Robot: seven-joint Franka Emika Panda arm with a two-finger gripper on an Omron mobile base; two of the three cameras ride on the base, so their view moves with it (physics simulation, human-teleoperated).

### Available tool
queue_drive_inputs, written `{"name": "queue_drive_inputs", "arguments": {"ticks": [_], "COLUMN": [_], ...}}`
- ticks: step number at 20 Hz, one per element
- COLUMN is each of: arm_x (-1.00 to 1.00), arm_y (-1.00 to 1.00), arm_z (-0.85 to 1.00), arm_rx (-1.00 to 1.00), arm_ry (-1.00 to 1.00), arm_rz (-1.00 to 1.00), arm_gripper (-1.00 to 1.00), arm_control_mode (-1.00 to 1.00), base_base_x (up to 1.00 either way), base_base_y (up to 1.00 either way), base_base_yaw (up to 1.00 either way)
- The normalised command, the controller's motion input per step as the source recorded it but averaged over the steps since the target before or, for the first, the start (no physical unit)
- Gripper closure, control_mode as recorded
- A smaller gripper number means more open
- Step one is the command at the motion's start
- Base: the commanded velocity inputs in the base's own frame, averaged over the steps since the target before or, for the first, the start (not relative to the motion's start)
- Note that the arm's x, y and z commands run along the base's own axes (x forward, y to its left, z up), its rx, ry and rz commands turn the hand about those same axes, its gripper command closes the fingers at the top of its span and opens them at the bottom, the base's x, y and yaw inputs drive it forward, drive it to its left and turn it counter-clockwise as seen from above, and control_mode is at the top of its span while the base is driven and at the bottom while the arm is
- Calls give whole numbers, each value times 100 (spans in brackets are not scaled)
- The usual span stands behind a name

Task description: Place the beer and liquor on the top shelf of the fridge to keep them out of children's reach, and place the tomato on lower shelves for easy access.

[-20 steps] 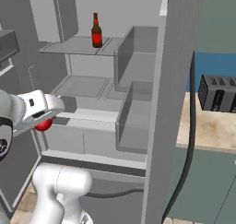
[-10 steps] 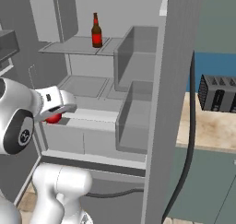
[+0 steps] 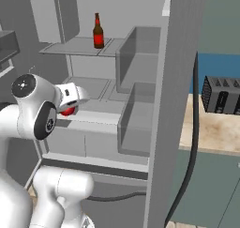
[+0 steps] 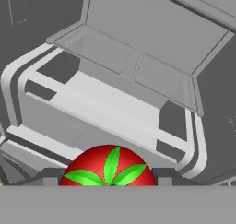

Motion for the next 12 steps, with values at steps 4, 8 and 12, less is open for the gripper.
{"name": "queue_drive_inputs", "arguments": {"ticks": [4, 8, 12], "arm_x": [76, 63, 61], "arm_y": [2, 12, 25], "arm_z": [-8, -18, -26], "arm_rx": [6, 6, 3], "arm_ry": [0, -1, 0], "arm_rz": [-3, -13, -22], "arm_gripper": [100, 100, 100], "arm_control_mode": [-100, -100, -100], "base_base_x": [0, 0, 0], "base_base_y": [0, 0, 0], "base_base_yaw": [0, 0, 0]}}
